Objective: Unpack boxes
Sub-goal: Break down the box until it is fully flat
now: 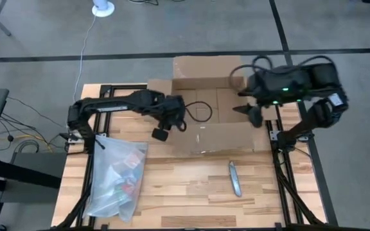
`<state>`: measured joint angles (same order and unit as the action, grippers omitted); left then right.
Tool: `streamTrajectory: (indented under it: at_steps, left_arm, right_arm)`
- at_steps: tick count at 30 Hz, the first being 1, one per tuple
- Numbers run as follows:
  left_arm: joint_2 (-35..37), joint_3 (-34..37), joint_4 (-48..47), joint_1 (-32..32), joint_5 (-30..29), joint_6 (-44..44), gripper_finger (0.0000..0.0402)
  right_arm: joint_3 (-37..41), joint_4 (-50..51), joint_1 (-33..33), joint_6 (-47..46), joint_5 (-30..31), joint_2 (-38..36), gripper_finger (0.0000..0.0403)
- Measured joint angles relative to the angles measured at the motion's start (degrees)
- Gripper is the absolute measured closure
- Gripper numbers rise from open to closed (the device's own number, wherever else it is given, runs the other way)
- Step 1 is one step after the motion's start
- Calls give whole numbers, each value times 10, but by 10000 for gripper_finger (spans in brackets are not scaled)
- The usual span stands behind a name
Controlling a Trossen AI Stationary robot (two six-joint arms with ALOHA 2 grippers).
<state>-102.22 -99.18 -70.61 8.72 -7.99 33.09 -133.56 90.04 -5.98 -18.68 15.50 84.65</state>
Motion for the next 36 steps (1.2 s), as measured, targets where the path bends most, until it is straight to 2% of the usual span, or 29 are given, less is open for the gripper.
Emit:
streamTrajectory:
  at_steps: [8,18,26,29,31,34,36]
  left_arm:
    - [-59,0,-8,34,0,41,304]
    - [-97,2,1,34,34,68,304]
    - [-115,49,51,31,35,80,304]
    - [-120,70,100,26,35,63,305]
    - [-123,79,126,22,35,52,317]
    - [-122,88,152,18,36,40,376]
    - [-120,87,147,14,36,26,389]
  right_arm:
    - [0,0,-54,-25,54,-16,143]
    - [0,0,-57,-23,56,-13,143]
    - [0,0,-57,-16,56,-13,143]
    - [0,0,-57,-14,56,-13,143]
    - [0,0,-57,-10,56,-13,143]
    - [0,0,-57,-7,56,-10,143]
    - [0,0,-57,-3,56,-9,143]
